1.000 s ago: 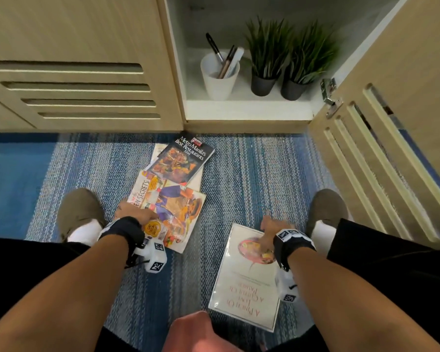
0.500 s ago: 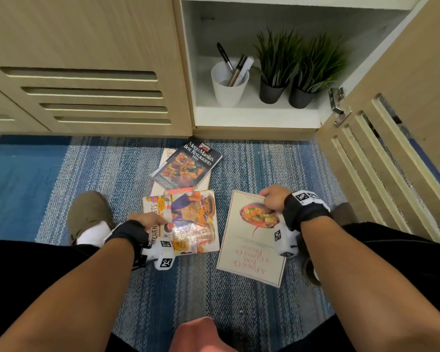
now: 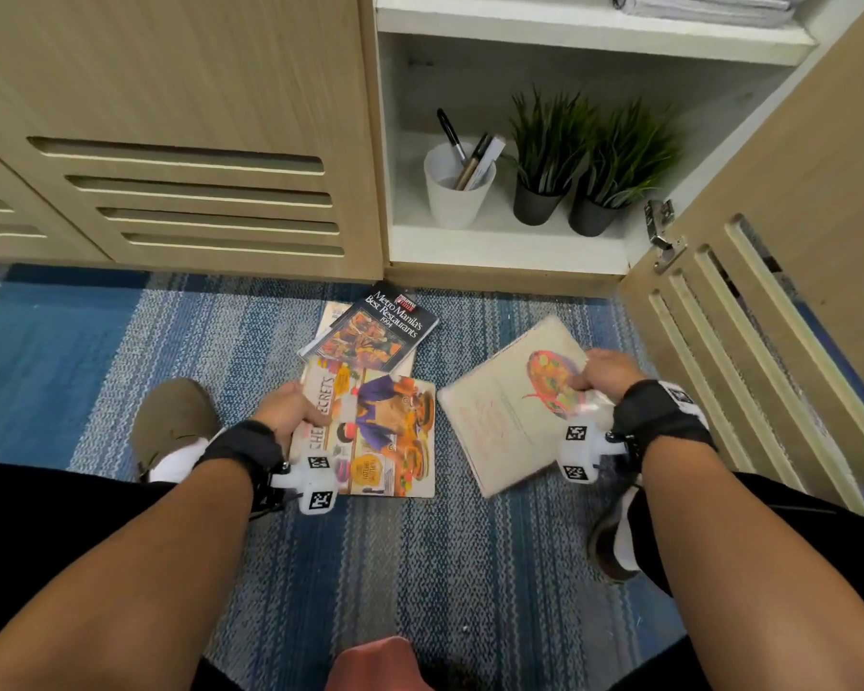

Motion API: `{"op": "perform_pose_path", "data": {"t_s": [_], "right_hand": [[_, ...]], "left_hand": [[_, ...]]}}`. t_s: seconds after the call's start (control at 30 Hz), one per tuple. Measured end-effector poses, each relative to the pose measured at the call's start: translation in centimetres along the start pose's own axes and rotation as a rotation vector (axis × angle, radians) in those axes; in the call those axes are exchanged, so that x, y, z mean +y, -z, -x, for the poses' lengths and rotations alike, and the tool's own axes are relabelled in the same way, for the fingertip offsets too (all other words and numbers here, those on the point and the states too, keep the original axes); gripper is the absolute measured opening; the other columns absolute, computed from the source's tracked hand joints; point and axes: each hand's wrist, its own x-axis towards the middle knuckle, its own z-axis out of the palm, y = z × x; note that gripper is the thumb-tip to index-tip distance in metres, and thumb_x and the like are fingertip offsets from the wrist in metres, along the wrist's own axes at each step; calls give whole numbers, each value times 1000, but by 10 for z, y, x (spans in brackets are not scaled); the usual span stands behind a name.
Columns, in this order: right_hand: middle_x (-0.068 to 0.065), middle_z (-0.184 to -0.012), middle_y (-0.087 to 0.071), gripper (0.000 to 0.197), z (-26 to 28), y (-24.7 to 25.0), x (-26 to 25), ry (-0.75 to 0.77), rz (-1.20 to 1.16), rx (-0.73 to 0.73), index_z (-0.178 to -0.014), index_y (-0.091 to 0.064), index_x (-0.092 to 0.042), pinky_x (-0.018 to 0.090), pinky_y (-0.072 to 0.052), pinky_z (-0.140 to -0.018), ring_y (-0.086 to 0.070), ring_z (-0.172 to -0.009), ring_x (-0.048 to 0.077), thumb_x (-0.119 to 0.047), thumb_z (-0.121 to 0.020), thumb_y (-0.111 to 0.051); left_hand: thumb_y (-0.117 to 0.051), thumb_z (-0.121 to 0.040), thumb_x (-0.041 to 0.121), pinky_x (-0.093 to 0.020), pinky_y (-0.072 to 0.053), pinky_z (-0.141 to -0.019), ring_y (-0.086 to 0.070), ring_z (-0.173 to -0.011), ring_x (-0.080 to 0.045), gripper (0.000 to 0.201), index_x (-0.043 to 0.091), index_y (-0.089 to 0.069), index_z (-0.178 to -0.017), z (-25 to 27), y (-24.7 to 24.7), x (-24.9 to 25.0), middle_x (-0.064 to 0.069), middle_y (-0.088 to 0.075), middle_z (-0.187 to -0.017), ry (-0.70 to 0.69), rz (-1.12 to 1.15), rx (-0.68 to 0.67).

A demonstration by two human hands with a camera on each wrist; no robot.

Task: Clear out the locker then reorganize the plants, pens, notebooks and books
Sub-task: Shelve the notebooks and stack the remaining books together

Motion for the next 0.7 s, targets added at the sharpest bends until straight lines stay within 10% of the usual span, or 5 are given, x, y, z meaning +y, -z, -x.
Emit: {"op": "perform_pose_path", "data": {"t_s": [0.13,0.27,0.4,0.53,0.7], "right_hand": [[22,-126,-63,31,-8,-22,40,-151,-474,4,-118,-62,2,41,-52,-95,-62,-109,37,-7,-88,-65],[20,-75,-72,19,-4,-84,79,-331,-835,-161,-113,-57,9,37,-61,-65,-68,-70,29,6,-95,-51],[30,-129,-58,43,0,-133,93,-350,-723,-408,-128,-54,11,63,-40,-103,-54,-121,49,8,-85,-59],[23,-106,-66,25,20,-121,69,-306,-572,-399,-104,-62,-5,55,-45,-101,-65,-94,39,-27,-99,-52],[19,-124,-63,81,20,-92,59,-253,-807,-252,-117,-61,-13,52,-46,-101,-58,-117,37,-80,-86,-28]], "left_hand": [[-59,-69,-28,-69,-50,-87,-67,-100,-48,47,9,-64,-98,23,-5,59,-29,-69,-109,-140,-17,-51],[-55,-73,-28,-67,-52,-85,-63,-109,-49,54,-4,-57,-121,48,3,111,-28,-66,-118,-224,21,-170],[-56,-76,-23,-61,-53,-88,-63,-113,-44,61,0,-54,-132,62,-1,136,-25,-64,-125,-261,119,-270],[-62,-70,-13,-65,-42,-102,-56,-121,-46,68,1,-52,-136,62,-29,125,-29,-58,-132,-209,95,-383],[-50,-79,-26,-52,-57,-85,-66,-105,-40,56,1,-57,-128,44,-79,69,-26,-66,-119,-88,36,-500]]}}
